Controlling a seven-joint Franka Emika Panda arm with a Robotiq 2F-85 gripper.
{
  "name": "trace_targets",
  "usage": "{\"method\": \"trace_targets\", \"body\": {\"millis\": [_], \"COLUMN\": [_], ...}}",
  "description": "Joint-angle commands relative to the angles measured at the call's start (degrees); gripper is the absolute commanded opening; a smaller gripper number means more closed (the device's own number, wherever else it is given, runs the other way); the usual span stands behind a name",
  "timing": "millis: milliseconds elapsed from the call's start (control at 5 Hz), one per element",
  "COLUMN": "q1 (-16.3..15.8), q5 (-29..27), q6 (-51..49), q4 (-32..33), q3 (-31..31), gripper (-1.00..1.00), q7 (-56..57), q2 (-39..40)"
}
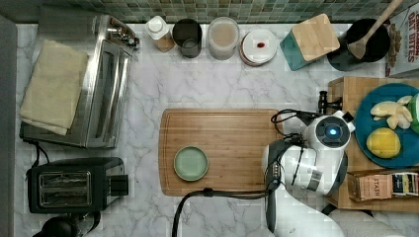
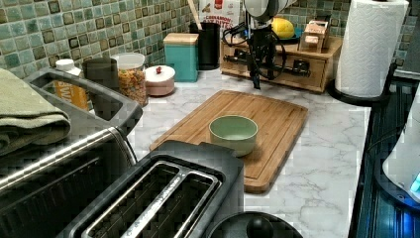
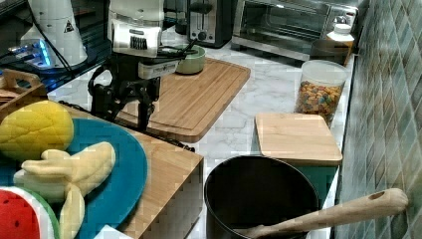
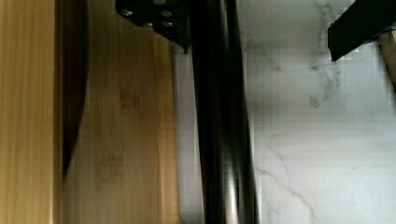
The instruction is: Open the drawer.
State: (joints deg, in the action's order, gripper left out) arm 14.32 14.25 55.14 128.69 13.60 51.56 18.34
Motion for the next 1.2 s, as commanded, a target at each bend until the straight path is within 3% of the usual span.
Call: {"method": "trace_targets", "body": {"millis": [200,600,1200], "q1": [-4.9,-11.5,-18.8], "q5": [-8.6,-6.0,-5.9], "q6": [-5.1,-1.7,-3.3], "q4": [1.1,9.0,8.9], "q3": [-9.1,-13.7,-13.5], "gripper": [1.00,1.00,1.00], "q7": [2.2,-7.8,-15.7], "q2": [-5.1,-10.7,-10.7]}}
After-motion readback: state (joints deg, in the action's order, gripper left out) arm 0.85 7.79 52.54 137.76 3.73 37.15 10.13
